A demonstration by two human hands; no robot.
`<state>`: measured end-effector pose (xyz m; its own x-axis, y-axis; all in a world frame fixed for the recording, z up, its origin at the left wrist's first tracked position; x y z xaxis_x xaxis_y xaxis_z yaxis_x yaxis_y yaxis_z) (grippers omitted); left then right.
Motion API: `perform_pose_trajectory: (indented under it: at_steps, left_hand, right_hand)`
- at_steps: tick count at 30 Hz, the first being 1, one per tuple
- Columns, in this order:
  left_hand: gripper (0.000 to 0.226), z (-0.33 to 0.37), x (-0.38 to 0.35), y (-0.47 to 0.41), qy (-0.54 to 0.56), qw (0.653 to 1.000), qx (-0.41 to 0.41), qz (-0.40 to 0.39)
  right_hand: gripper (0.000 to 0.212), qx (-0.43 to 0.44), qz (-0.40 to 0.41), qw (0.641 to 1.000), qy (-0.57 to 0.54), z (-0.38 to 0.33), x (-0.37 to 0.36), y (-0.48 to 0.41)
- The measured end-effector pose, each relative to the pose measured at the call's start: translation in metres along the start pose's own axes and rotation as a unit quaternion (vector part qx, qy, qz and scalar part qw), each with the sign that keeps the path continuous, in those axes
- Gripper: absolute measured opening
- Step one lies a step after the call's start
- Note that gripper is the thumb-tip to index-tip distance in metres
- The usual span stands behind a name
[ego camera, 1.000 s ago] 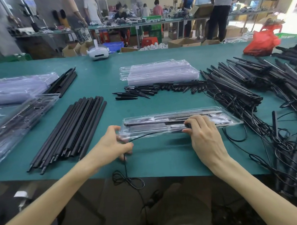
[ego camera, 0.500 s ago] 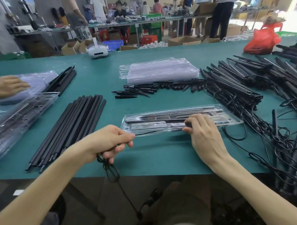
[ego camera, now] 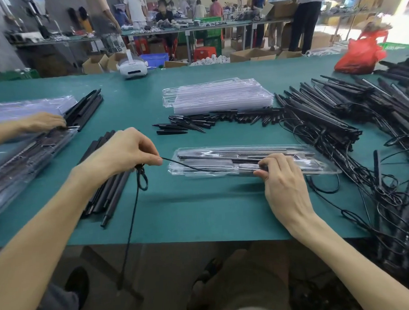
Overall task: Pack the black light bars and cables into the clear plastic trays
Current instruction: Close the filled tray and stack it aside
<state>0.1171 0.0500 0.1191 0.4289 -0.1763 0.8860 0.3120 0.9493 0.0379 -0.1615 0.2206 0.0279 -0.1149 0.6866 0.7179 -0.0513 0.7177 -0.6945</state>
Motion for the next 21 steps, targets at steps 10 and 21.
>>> perform_pose_trajectory:
  at_steps: [10,21]
  left_hand:
    - [0.020,-0.025,-0.035,-0.002,-0.011,0.960,0.052,-0.274]
    - [0.016,-0.036,-0.036,-0.023,0.091,0.988,0.062,-0.111]
  right_hand:
    - [0.024,0.000,0.003,1.000,0.012,0.001,-0.003,0.001]
    - [0.024,0.003,0.001,1.000,0.012,0.000,-0.002,0.000]
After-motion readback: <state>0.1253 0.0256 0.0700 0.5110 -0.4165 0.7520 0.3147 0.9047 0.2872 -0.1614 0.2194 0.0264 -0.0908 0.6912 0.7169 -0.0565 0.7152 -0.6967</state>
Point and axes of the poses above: each hand's wrist, its own y-axis away from the middle knuckle, its own x-axis out of the back of the hand, z = x × y, the point moved 4 cm from there along -y, towards the middle knuckle, and after that the axes turned 15 degrees about x, right-handed, at the moved point
